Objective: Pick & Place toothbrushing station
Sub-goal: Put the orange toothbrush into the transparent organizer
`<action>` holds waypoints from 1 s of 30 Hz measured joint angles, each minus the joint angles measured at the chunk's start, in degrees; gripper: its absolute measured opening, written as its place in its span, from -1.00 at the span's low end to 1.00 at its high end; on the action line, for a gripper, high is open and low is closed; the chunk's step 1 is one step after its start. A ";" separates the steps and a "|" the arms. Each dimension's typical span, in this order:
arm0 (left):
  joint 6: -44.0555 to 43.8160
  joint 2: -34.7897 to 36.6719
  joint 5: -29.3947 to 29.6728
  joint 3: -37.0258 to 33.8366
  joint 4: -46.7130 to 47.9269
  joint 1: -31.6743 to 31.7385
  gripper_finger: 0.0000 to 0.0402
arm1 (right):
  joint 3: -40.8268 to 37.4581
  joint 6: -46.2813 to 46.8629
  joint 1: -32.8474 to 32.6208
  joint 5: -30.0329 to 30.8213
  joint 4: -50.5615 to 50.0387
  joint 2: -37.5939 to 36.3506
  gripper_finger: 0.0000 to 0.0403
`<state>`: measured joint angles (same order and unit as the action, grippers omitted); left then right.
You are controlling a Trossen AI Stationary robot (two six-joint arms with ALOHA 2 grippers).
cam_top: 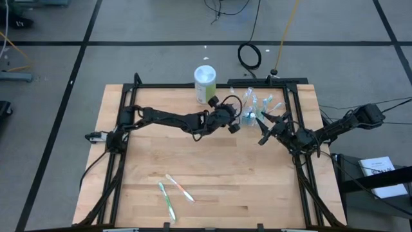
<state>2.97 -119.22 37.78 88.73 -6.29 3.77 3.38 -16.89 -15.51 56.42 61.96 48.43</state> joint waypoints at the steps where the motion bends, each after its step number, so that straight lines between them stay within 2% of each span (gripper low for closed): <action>1: 0.16 1.29 -1.60 0.00 2.87 -0.17 -0.33 | 0.00 0.69 0.00 0.00 -0.09 0.01 -0.23; 3: -0.14 3.91 -5.73 0.00 7.71 -0.28 -0.33 | 0.00 1.89 0.02 -0.49 -0.07 0.01 -0.23; 7: 0.01 8.79 -17.71 0.00 12.86 -0.16 -0.33 | 0.12 4.24 0.02 -5.42 0.08 0.01 -0.23; 11: 0.12 12.36 -25.96 0.00 17.59 0.46 -0.33 | 2.02 4.91 -0.37 -5.68 -4.79 0.22 -0.23; 18: -0.49 13.55 -28.09 0.00 19.23 1.22 -0.33 | 7.03 9.33 -0.71 -9.96 -12.25 3.15 -0.23; 25: -1.19 13.53 -39.00 0.00 19.85 3.10 -0.33 | 8.85 15.09 -0.72 -10.25 -13.47 8.77 -0.23; 30: -1.57 13.53 -39.87 -0.02 20.51 4.38 -0.33 | 10.70 19.47 -0.72 -13.86 -14.29 13.33 -0.23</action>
<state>1.40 -105.69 -2.09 88.71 14.22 8.15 14.08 2.59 -16.23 42.56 47.67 61.76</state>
